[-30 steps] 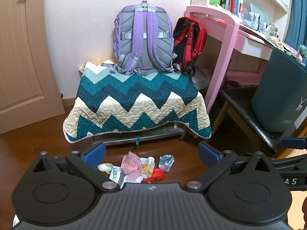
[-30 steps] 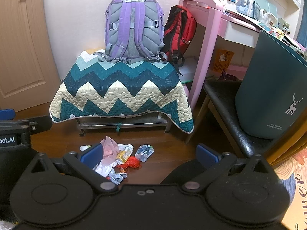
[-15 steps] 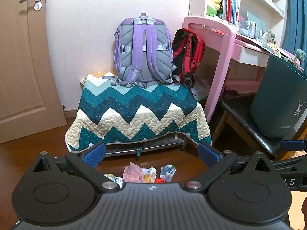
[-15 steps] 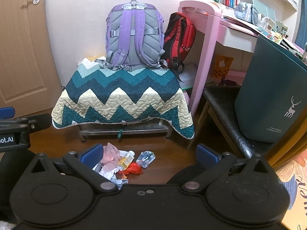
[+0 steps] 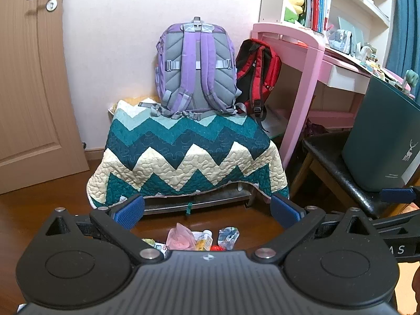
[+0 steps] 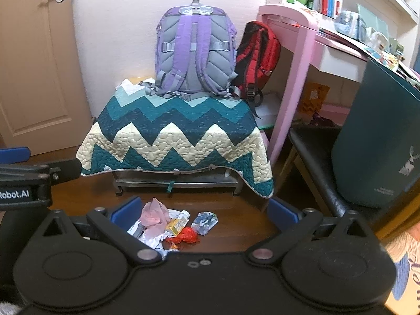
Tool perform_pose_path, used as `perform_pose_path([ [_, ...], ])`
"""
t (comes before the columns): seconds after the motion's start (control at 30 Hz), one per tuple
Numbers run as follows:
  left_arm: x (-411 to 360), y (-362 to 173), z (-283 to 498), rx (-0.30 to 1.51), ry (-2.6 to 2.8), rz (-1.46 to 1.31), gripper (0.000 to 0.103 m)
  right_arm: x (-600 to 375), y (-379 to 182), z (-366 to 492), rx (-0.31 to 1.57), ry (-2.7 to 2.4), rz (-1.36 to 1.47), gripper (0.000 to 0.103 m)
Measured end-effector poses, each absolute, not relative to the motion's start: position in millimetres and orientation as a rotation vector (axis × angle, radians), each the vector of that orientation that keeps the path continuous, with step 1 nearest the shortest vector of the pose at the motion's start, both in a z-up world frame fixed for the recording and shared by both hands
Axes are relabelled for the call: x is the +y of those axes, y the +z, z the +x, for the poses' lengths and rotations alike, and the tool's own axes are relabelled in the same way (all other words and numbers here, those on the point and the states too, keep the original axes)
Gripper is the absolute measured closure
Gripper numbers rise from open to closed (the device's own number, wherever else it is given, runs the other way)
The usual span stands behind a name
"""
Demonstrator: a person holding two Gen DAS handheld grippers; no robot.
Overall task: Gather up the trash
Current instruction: 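Grasp the pink mesh bag with the left tool while the right grasps the white-green wrapper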
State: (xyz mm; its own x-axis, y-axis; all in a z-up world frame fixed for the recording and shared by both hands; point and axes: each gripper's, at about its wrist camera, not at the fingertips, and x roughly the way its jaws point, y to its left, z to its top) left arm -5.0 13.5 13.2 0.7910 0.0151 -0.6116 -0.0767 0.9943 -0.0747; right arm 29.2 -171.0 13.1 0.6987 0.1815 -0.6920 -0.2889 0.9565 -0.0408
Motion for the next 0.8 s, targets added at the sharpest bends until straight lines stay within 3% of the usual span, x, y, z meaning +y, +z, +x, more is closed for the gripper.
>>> perform_pose_path([
  [0.3,49.4,-19.2,47.2,0.712,0.069,-0.158,0.000,-149.9,-19.3,100.2,0.768,0.321,-0.163,0.002],
  [0.8,125.2,-179.4,207.1,0.998,0.204,-0.214,0.000,-125.9,-188.7,268.6,1.020,0.413,-0.112,0.007],
])
